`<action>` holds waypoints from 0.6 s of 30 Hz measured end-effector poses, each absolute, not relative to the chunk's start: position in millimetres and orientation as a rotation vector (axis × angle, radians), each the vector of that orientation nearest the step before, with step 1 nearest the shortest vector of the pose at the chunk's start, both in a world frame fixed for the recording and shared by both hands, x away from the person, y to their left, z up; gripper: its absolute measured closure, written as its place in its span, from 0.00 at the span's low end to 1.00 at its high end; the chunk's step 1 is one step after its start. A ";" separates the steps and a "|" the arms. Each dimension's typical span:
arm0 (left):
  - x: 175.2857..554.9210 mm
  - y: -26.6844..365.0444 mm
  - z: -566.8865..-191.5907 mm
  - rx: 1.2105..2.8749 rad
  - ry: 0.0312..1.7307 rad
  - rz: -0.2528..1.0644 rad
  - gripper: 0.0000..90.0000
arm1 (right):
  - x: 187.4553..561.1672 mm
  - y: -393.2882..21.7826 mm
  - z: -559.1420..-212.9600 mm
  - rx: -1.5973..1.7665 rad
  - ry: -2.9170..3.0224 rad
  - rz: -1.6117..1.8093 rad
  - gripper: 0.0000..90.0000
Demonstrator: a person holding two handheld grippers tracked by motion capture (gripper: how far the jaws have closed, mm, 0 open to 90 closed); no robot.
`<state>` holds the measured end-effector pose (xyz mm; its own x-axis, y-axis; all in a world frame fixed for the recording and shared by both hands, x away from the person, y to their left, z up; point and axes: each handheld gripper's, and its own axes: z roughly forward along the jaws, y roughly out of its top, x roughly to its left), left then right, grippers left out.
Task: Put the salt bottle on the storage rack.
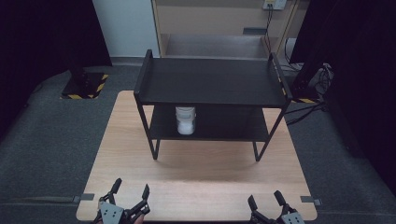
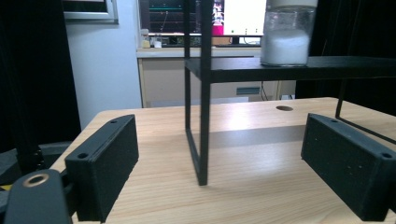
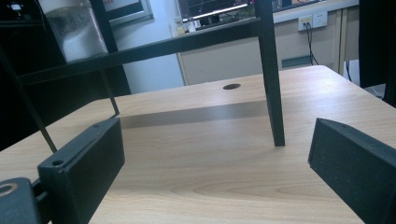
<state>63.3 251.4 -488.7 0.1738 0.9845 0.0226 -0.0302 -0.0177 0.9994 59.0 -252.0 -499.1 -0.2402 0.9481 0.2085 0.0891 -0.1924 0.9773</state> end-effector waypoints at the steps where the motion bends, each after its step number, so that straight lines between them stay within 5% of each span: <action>1: 62.4 254.1 -488.9 1.281 1.051 1.113 0.11 | 58.7 -252.1 -498.7 1.278 1.338 1.519 0.04; 18: 50.6 271.7 -488.9 1.153 1.172 1.145 0.11 | 61.6 -248.9 -504.6 1.293 1.340 1.508 0.04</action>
<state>50.6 271.7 -488.9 0.0510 0.9966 -0.0643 -0.0407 0.0664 0.9970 61.6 -248.9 -504.6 -0.2293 0.9505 0.2099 0.0966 -0.1924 0.9766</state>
